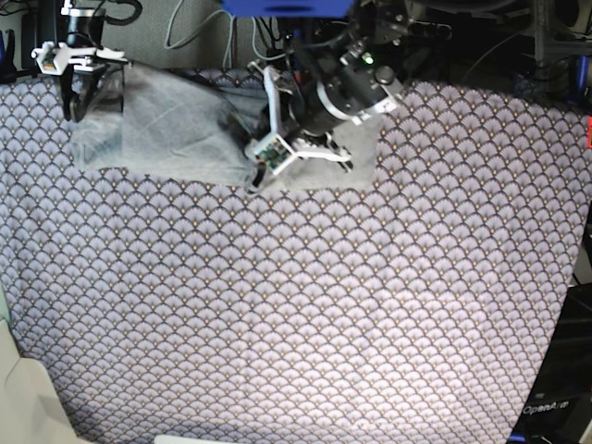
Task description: Fold the T-shirt properly
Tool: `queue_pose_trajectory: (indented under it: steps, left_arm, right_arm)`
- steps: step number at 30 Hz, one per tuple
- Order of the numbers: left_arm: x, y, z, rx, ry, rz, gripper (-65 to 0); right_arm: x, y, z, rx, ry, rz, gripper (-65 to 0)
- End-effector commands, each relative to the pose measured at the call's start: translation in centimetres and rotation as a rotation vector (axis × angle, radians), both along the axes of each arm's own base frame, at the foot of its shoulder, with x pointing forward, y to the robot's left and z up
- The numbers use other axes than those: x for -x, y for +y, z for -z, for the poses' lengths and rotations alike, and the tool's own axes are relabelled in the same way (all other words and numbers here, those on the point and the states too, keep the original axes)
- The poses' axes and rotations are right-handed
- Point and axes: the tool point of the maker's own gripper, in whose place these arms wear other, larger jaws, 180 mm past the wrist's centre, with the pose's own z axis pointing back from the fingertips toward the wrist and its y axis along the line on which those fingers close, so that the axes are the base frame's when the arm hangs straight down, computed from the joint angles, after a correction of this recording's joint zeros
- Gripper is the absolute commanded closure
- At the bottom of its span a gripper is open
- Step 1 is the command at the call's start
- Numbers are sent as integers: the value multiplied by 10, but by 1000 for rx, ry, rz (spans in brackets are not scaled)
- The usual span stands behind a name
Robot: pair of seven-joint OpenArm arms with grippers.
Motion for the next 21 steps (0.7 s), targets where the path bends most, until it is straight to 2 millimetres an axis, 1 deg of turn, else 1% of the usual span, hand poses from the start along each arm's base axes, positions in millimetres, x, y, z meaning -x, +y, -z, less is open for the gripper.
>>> queue_pose_trajectory:
  steps: [1, 6, 10, 18, 19, 21]
  left_arm:
    - [-6, -13, -16, 60, -42, 15, 0]
    - [-3, -15, -2, 51, -2, 26, 0]
    - [-5, -17, 1, 48, 2, 31, 0]
    - [-6, -18, 0, 48, -1, 34, 0]
    - [-6, -18, 0, 48, -1, 34, -7]
    - [-6, -17, 0, 48, -3, 33, -83]
  right_arm:
    - [2, -6, -11, 21, -39, 13, -107]
    - [2, -7, -11, 22, -37, 14, -107]
    - [3, -7, -10, 22, -35, 14, -107]
    - [3, -7, -10, 22, -35, 14, -107]
    - [3, -7, -10, 22, -35, 14, -107]
    - [3, -7, -10, 22, -35, 14, -107]
